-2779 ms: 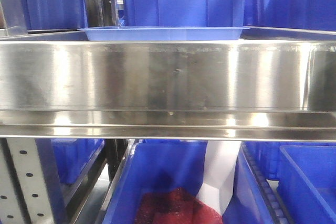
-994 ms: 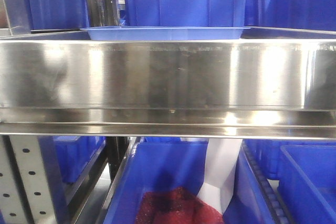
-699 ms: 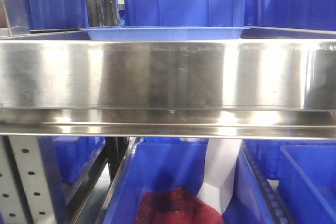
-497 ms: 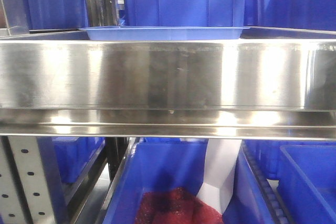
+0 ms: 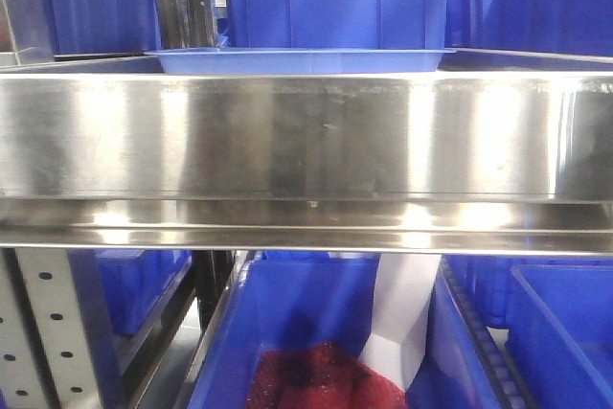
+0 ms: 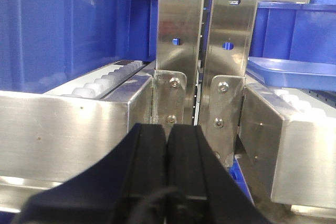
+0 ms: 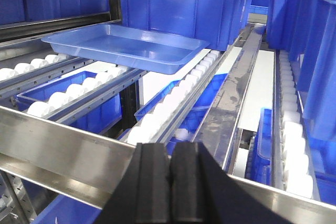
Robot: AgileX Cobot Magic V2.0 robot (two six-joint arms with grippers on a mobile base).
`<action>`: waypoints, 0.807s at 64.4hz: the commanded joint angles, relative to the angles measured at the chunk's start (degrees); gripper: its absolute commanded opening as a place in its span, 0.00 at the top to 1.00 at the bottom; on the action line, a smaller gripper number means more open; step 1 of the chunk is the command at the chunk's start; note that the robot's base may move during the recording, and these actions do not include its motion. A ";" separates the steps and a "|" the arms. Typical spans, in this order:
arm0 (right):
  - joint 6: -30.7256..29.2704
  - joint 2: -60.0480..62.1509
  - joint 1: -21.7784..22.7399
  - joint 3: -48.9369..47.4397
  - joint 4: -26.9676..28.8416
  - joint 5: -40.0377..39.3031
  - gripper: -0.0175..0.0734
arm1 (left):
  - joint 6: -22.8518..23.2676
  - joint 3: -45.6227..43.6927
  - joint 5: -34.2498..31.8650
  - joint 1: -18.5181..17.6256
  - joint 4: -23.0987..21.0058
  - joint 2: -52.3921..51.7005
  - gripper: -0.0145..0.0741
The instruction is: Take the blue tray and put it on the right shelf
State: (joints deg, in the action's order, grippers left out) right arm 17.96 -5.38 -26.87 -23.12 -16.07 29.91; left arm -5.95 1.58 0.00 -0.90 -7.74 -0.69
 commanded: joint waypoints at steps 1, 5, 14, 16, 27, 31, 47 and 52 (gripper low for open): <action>-0.57 -0.76 -0.05 -1.41 -1.11 -5.04 0.75 | 0.48 1.77 -4.68 0.19 -0.27 -0.62 0.89; -0.57 -0.76 -0.05 -1.35 -1.11 -5.04 0.75 | 0.48 1.77 -4.68 0.19 -0.27 -0.62 0.89; -0.57 -0.76 0.00 -1.02 -1.37 -4.39 0.75 | 0.48 1.77 -4.68 0.19 -0.27 -0.62 0.89; -0.57 -0.76 0.29 -0.94 -1.37 -4.57 0.75 | 0.48 1.77 -4.68 0.19 -0.27 -0.62 0.89; -4.36 -0.48 8.27 1.27 1.31 -5.16 0.75 | 0.48 1.77 -4.68 0.19 -0.27 -0.62 0.89; -8.15 0.35 12.77 2.99 4.66 -7.01 0.75 | 0.48 1.77 -4.68 0.19 -0.27 -0.62 0.89; -16.80 6.83 28.48 15.16 18.87 -21.21 0.75 | 0.48 1.77 -4.68 0.19 -0.27 -0.62 0.89; -16.80 7.15 30.24 19.50 19.80 -26.00 0.75 | 0.48 1.77 -4.68 0.19 -0.27 -0.62 0.89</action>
State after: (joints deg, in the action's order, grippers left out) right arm 2.22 0.66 1.50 -5.32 2.21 14.07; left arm -5.95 1.58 0.00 -0.90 -7.74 -0.69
